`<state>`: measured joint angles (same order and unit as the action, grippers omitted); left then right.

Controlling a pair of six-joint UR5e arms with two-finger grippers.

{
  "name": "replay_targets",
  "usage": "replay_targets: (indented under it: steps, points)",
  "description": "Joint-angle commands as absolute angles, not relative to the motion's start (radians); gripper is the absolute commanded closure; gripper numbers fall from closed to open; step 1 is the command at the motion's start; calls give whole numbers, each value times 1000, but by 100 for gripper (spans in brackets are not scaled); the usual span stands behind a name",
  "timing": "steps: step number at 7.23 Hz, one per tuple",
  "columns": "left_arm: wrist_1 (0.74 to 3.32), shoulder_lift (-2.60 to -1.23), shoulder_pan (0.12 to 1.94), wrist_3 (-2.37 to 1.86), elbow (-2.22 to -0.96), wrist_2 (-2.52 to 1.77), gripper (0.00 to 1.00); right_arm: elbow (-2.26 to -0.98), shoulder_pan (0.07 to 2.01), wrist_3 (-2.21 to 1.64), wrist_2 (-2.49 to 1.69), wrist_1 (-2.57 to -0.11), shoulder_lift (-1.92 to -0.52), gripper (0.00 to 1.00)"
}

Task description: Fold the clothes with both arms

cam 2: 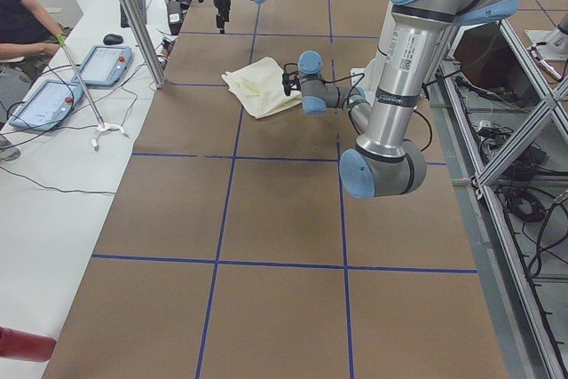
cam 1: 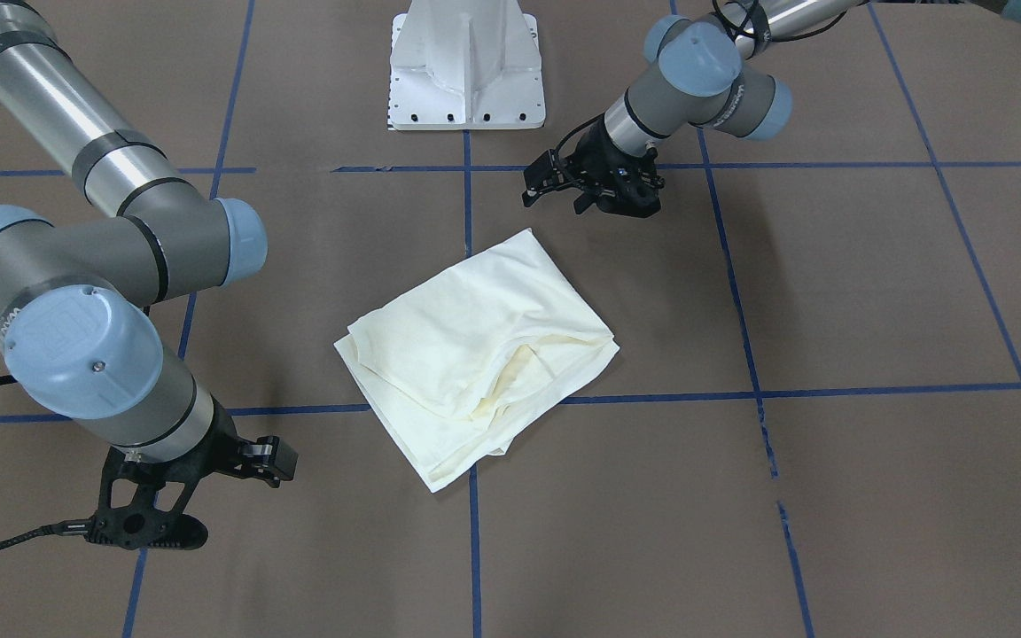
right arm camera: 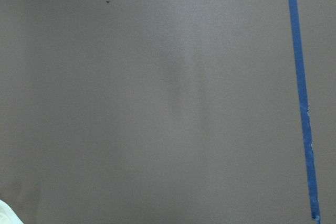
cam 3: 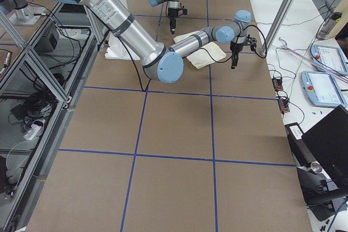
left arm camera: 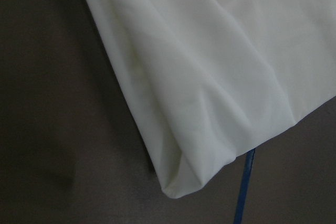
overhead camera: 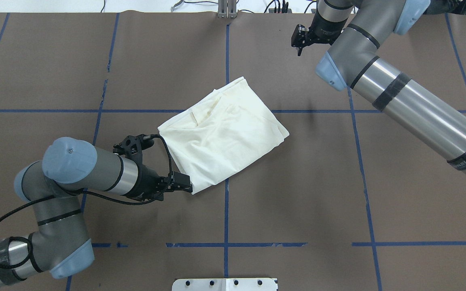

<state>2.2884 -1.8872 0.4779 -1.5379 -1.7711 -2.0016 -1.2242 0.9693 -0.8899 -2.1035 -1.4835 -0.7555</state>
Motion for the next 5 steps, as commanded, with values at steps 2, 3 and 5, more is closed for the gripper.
replay_targets:
  steps: [2,3,5]
  points:
    - [2273,-1763,758,-1204,-1781,-2097,0,-1452,1017,-865,-2157,-1493,-937,0]
    - [2245,-1734,841,-1057,-1772,-2105,0,-1513,1046,-817,-2183,-1494,-1004,0]
    - [2032,-1727,1037,-680,-1769,-2100,0,-1616,1136,-653,-2235,-1494,-1176,0]
